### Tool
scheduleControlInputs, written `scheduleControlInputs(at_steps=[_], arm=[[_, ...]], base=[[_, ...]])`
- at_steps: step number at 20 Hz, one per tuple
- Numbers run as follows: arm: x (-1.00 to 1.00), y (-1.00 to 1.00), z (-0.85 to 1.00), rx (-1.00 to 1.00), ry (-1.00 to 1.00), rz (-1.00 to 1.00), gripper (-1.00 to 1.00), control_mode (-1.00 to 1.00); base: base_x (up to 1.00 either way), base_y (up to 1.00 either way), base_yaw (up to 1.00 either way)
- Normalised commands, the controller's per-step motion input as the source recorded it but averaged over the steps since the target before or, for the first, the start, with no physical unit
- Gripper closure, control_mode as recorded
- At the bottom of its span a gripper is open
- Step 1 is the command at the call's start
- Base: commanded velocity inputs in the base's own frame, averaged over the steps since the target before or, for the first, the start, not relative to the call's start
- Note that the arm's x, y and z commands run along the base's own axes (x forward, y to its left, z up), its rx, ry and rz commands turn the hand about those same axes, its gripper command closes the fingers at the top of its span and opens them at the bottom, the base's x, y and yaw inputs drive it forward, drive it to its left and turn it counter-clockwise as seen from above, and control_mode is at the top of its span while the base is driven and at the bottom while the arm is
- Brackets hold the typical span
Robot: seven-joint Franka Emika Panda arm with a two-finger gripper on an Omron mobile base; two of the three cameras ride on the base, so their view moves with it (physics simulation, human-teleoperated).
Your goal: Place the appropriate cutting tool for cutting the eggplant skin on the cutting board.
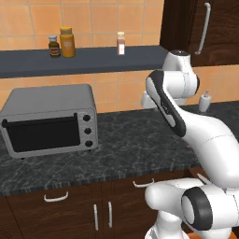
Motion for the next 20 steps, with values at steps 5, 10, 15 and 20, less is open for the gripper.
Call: scheduleControlInputs(at_steps=[5, 10, 15, 20], arm=[[-0.47, -0.15, -0.02, 0.0, -0.03, -0.02, -1.0, -1.0], [-0.98, -0.85, -0.3, 0.08, -0.13, -0.16, -1.0, -1.0], [-0.66, -1.0, -0.41, 0.06, 0.01, -0.24, -1.0, -1.0], [-0.48, -0.99, -0.49, 0.02, 0.02, -0.21, -1.0, -1.0]], base=[[0.0, 0.0, 0.0], [0.0, 0.0, 0.0], [0.0, 0.0, 0.0], [0.0, 0.0, 0.0]])
